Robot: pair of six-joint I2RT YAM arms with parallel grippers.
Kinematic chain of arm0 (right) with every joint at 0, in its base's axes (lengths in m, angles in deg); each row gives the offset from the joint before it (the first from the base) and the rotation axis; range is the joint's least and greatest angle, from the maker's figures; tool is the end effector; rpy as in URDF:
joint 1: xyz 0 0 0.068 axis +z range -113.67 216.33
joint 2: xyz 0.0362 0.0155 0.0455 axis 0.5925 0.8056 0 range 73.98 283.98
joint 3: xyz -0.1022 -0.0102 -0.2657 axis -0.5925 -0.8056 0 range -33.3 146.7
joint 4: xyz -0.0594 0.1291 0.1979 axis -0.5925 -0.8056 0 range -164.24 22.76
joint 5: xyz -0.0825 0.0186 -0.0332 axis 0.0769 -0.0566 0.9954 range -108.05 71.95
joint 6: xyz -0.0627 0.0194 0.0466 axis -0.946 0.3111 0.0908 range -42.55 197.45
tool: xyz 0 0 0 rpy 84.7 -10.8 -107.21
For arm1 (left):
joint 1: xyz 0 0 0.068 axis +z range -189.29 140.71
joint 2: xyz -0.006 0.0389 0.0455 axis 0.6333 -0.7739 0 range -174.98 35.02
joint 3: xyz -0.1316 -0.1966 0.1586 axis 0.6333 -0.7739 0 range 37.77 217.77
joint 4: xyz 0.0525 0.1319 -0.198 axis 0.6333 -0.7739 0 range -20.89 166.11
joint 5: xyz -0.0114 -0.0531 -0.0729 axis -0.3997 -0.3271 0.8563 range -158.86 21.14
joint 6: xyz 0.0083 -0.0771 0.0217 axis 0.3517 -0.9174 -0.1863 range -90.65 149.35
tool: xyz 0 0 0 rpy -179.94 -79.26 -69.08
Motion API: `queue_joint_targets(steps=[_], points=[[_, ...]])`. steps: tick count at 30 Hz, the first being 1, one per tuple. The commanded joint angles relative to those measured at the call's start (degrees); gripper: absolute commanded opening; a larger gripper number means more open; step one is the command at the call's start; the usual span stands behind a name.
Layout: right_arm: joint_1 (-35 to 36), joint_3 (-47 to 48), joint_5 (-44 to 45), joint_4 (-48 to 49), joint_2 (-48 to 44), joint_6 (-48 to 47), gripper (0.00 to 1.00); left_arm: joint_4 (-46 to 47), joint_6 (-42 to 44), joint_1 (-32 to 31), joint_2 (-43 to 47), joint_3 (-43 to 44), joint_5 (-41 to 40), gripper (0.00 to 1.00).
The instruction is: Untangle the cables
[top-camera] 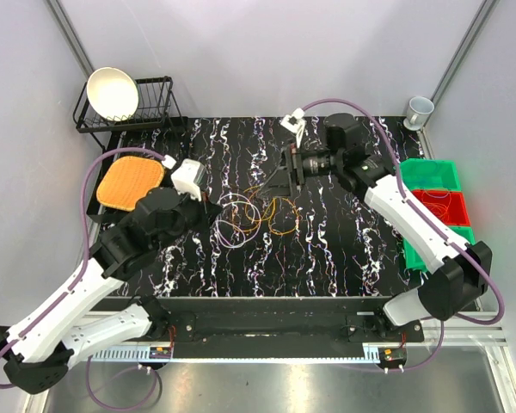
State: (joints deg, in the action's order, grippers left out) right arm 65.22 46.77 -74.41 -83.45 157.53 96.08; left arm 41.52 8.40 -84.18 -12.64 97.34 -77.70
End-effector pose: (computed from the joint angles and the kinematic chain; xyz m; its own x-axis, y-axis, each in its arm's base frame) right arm 0.2556 0.2073 0.3964 -0.5843 -0.1202 -0.8026 -0.8097 0.1529 0.5665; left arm 0.1310 -0.1153 0.3681 -0.4685 -0.0320 -0.8829 0.4598 0.8445 -0.2746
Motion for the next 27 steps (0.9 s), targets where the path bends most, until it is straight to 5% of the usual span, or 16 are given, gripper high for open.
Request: queue_joint_targets(steps=[1, 9, 15, 17, 18, 19, 21, 22, 23, 27], points=[[4.33, 4.12, 2.39, -4.79, 2.13, -6.41, 0.96, 1.63, -0.06, 0.23, 2.57, 1.43, 1.02, 0.00], [8.03, 7.90, 5.90, -7.26, 6.36, -7.56, 0.86, 1.89, -0.50, 0.32, 4.85, 0.20, 1.28, 0.00], [10.40, 10.28, 7.93, -8.14, 8.65, -8.00, 0.68, 1.98, -0.41, 0.32, 6.08, -0.42, 1.11, 0.00], [11.10, 10.80, 7.93, -8.23, 9.17, -8.08, 0.37, 2.07, -0.41, 0.32, 6.35, -0.60, 0.93, 0.00], [11.11, 11.15, 7.93, -8.57, 9.35, -8.43, 0.12, 1.98, -0.49, 0.41, 6.44, -0.60, 0.32, 0.00], [11.11, 11.51, 9.15, -8.58, 9.18, -7.83, 0.00, 1.98, -0.58, 0.32, 6.70, -0.51, -0.47, 0.00], [11.11, 11.33, 10.48, -7.62, 8.65, -7.21, 0.00, 0.41, -1.81, 0.32, 7.14, -0.07, -5.53, 0.46], [11.11, 10.90, 12.39, -7.26, 7.61, -6.77, 0.00, -0.73, -3.03, 0.32, 7.40, 0.54, -7.92, 0.59], [11.19, 10.55, 13.20, -5.78, 7.07, -5.72, 0.00, -2.74, -3.39, 0.41, 7.58, 0.81, -9.86, 0.95], [11.02, 9.66, 18.90, -4.27, 4.79, -3.78, 0.00, -5.84, -3.75, 0.50, 11.70, 0.37, -15.24, 0.99]])
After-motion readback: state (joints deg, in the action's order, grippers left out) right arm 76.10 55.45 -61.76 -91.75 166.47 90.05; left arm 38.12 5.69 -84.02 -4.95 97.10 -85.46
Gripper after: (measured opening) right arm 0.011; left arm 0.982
